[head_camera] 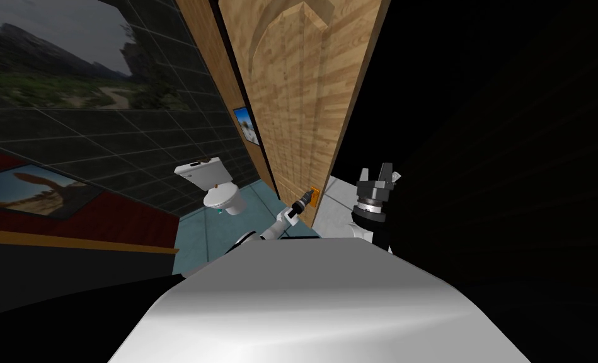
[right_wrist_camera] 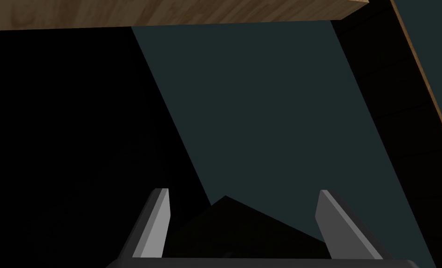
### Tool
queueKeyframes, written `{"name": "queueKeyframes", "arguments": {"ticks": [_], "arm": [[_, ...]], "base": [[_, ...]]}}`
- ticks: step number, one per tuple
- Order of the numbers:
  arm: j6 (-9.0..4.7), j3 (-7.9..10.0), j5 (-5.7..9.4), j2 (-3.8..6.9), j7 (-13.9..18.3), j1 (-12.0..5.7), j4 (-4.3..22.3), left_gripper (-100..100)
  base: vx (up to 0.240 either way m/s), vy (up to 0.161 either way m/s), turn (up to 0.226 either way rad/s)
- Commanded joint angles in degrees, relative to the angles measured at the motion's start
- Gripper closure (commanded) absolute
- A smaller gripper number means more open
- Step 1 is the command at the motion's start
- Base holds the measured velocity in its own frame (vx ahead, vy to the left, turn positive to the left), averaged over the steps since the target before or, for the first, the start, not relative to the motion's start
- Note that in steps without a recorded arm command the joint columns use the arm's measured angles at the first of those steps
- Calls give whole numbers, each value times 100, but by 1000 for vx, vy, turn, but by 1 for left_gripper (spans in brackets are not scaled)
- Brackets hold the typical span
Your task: Push the door open
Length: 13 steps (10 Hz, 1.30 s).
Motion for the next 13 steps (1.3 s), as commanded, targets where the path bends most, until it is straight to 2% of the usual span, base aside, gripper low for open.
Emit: {"name": "queueKeyframes", "arguments": {"ticks": [1,3,8,13], "arm": [[-5,-4,0,6,2,16,6,100],[5,56,15,46,-33,5,1,100],[34,243,65,160,-143,14,6,100],[84,567,150,271,-333,27,15,100]], "base": [[0,0,0],[6,-56,11],[79,-145,35],[90,-167,47]]}}
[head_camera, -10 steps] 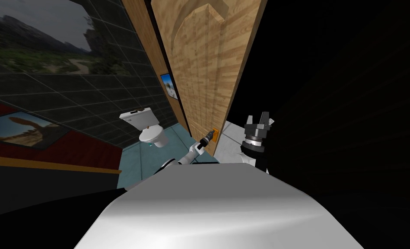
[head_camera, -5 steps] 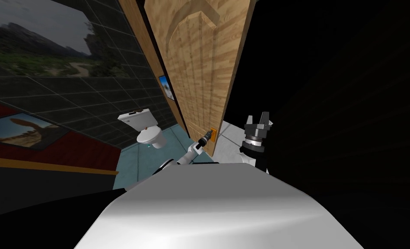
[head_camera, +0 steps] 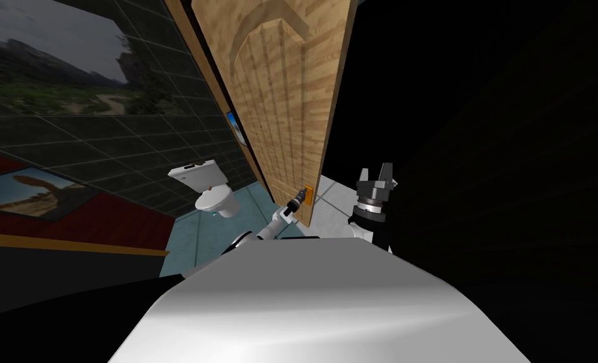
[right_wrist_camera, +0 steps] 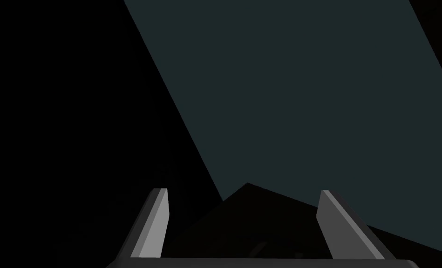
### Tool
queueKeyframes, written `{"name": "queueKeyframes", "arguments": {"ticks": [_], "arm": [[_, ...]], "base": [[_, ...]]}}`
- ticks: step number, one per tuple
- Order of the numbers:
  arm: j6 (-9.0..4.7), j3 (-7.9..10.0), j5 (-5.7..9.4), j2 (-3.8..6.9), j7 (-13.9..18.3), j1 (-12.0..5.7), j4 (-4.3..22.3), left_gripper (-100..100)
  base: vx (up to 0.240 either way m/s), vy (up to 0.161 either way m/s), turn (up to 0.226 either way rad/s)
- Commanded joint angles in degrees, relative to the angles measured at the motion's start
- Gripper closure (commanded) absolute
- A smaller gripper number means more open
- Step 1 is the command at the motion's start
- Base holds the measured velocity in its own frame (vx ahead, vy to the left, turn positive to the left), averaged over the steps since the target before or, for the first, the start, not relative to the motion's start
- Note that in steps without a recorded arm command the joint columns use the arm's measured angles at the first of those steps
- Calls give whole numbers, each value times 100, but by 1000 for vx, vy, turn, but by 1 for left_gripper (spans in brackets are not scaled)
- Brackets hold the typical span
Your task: Push the door open
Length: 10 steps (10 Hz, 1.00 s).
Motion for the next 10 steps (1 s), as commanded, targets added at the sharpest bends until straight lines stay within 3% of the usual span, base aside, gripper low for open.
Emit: {"name": "queueKeyframes", "arguments": {"ticks": [1,4,5,10], "arm": [[46,202,45,65,-102,14,-27,100],[83,441,108,76,-243,24,-21,100],[142,298,85,182,-132,79,-167,-100],[150,186,82,222,-11,105,-239,-100]], "base": [[108,-172,112],[133,-161,102],[-26,-44,41],[-173,97,0]]}}
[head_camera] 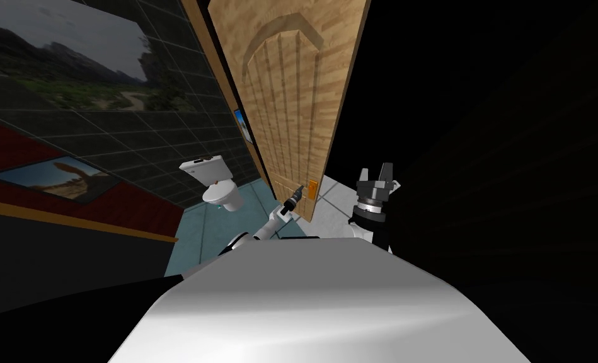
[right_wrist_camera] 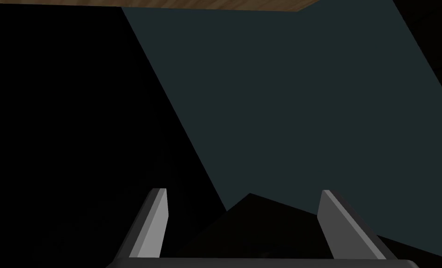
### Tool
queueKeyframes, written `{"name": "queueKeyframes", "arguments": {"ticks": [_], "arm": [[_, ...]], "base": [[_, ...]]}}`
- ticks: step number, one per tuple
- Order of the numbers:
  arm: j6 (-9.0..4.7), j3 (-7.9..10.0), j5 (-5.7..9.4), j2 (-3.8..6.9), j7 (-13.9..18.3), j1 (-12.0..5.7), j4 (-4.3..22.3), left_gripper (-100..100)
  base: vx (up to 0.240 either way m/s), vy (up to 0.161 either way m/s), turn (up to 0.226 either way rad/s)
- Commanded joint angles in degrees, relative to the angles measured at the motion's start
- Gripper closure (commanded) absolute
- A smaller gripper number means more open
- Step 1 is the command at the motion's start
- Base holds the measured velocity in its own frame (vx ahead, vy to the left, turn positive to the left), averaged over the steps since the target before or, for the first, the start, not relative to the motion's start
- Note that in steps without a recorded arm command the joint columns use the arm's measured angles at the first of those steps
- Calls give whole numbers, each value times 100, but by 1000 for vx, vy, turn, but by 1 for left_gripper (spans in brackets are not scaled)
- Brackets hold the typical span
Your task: Push the door open
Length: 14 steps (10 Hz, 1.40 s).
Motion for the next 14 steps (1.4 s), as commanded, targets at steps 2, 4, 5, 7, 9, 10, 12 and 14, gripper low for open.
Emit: {"name": "queueKeyframes", "arguments": {"ticks": [2,4,5,7,9,10,12,14], "arm": [[9,-91,-2,-76,99,23,-61,-100],[14,-148,-3,-207,160,36,-98,-100],[20,-143,-2,-140,160,41,-115,-100],[7,-109,6,-51,131,35,-91,-100],[-6,-78,12,-28,102,31,-70,-100],[-15,-57,16,-36,82,27,-56,-100],[-31,-16,24,-104,43,20,-29,-100],[-46,18,31,-230,10,15,-6,-100]], "base": [[-190,117,9],[-231,78,11],[-90,41,-8],[92,-93,-28],[171,-110,-16],[181,-115,-28],[194,-156,-26],[160,-103,-20]]}}
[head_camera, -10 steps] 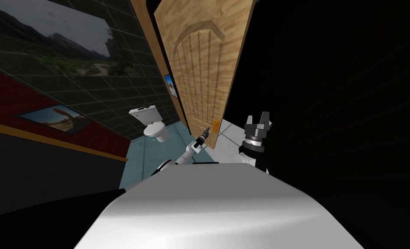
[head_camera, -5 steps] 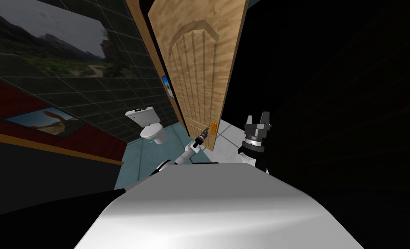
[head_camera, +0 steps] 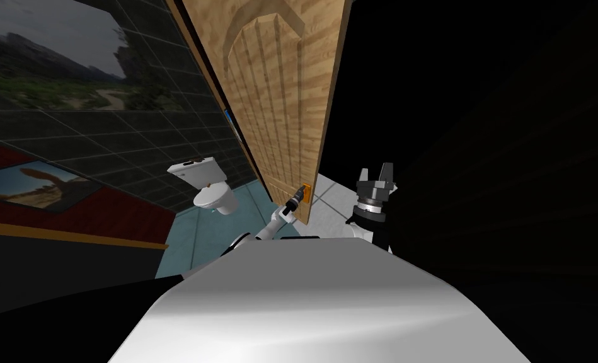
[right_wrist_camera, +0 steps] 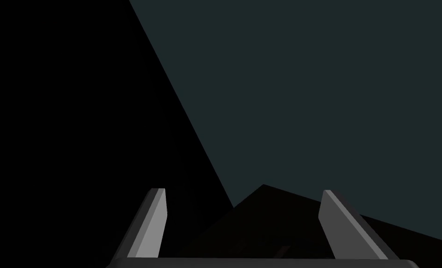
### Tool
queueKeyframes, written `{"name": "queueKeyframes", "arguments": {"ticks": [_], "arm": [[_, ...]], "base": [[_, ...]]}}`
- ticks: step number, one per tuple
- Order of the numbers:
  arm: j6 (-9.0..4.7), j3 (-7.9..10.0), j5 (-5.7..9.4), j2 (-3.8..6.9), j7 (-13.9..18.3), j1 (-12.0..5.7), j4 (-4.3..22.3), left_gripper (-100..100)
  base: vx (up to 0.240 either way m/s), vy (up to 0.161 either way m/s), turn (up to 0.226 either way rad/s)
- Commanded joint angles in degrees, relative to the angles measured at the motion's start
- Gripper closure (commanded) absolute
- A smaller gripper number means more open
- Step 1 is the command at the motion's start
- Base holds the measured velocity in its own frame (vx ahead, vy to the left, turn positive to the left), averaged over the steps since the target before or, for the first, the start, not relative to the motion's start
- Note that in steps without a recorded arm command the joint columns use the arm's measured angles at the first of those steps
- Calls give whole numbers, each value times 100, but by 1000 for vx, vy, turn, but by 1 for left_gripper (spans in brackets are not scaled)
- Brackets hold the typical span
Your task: Push the door open
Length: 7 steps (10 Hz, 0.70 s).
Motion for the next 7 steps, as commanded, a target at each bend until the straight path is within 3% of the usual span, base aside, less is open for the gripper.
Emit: {"name": "queueKeyframes", "arguments": {"ticks": [1,2,7], "arm": [[0,0,0,0,0,0,0,-100],[0,0,0,0,0,0,0,100],[0,0,0,0,0,0,0,100]], "base": [[63,-44,0],[-6,5,7],[-12,9,-1]]}}
